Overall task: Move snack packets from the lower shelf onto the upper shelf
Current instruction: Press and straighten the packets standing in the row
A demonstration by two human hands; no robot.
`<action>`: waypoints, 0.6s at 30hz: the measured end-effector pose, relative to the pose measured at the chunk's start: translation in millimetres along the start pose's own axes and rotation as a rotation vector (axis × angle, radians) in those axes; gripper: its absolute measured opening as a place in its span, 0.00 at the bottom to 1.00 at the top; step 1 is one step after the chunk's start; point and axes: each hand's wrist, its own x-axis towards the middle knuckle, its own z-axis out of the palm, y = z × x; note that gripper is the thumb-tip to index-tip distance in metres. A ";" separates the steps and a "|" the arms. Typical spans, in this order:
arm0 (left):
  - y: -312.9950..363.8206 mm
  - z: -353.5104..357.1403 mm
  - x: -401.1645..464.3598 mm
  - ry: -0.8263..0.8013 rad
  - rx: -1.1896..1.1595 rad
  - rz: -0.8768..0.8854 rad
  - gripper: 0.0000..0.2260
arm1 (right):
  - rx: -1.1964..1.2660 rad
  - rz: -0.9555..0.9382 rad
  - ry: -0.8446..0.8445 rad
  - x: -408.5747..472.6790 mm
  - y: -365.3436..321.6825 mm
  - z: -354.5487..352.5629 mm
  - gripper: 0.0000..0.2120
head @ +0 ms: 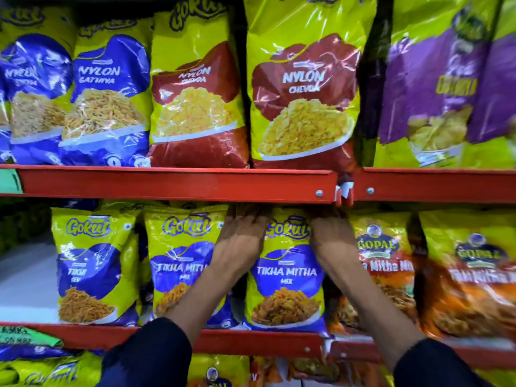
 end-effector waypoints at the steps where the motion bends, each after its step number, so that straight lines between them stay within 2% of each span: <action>1: 6.4 -0.1 2.0 -0.021 0.021 0.006 0.11 | 0.009 -0.013 -0.010 1.8 1.3 -1.8 0.03; 3: 14.5 0.6 4.9 0.002 0.058 -0.007 0.11 | -0.007 -0.006 -0.042 4.1 2.7 -7.1 0.07; 5: 18.7 3.8 7.8 0.053 0.060 -0.026 0.13 | -0.020 -0.031 -0.030 1.5 6.3 -6.8 0.04; 8: 20.7 8.2 10.8 0.112 0.054 -0.062 0.16 | 0.072 -0.076 -0.005 -5.8 15.1 -1.1 0.14; 16: 29.1 19.5 8.9 0.330 -0.058 -0.152 0.11 | 0.210 -0.115 0.241 -8.2 23.8 2.9 0.19; 18: 42.8 19.1 6.7 0.426 -0.088 -0.136 0.12 | 0.222 -0.126 0.311 -18.3 41.2 9.7 0.20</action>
